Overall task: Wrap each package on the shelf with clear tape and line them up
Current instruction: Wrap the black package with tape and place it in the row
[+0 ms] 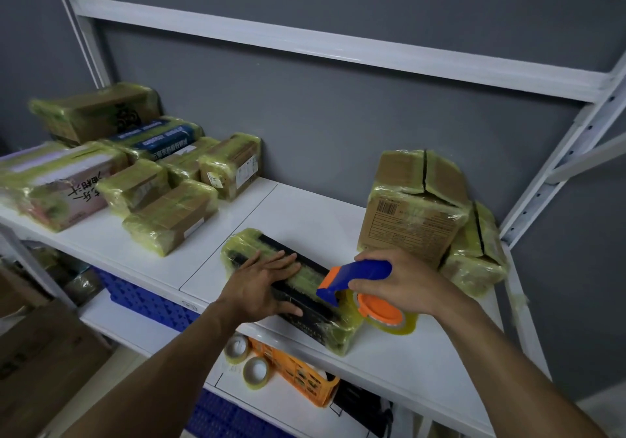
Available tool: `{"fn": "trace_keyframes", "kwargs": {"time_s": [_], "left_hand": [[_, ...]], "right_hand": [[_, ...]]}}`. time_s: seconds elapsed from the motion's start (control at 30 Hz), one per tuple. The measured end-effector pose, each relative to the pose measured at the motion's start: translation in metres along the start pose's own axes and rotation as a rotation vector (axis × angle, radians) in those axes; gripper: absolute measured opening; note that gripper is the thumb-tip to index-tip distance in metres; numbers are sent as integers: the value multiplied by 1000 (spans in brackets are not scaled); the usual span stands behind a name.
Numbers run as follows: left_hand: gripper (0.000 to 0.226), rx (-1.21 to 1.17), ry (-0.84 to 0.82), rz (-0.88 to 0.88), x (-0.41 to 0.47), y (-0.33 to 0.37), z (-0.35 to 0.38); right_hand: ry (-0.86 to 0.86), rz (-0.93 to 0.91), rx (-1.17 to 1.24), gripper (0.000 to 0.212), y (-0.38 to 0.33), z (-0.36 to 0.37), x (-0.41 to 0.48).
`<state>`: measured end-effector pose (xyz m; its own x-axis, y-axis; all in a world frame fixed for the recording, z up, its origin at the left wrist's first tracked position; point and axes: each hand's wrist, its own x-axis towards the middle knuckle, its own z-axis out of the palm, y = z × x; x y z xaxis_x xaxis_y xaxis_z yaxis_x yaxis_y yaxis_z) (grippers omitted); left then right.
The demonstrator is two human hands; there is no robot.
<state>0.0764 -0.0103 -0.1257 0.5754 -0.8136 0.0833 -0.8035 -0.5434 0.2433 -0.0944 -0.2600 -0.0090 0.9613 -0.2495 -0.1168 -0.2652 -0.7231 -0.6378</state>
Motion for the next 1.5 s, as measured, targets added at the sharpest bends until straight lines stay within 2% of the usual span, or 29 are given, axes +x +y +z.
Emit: {"fn": "trace_keyframes", "kwargs": {"time_s": [0.2,0.37,0.53,0.6,0.73,0.93,1.1,1.27,1.37,1.5], "left_hand": [[108,36,-25,-10,0,1,-2],[112,-20,-38,58,2,19,8],[117,16,33,3,1,31,20],[115,24,71,7,0,30,21],[113,37,72,10,0,27,20],[111,75,45,13,0,22,12],[110,90,31,44,0,16,8],[112,65,22,49,-1,20,8],[113,-2,-20,144,-1,37,16],[107,8,-18,130,0,51,24]], "right_hand": [[-8,20,-12,58,0,7,2],[-9,24,34,44,0,10,1],[20,27,20,54,3,12,0],[34,13,20,49,2,13,-3],[39,-3,78,23,2,8,-13],[60,-40,90,32,9,-8,-31],[47,-16,108,30,14,5,-36],[78,25,105,51,18,12,-34],[78,32,115,56,18,13,-36],[82,36,141,45,16,15,-35]]}}
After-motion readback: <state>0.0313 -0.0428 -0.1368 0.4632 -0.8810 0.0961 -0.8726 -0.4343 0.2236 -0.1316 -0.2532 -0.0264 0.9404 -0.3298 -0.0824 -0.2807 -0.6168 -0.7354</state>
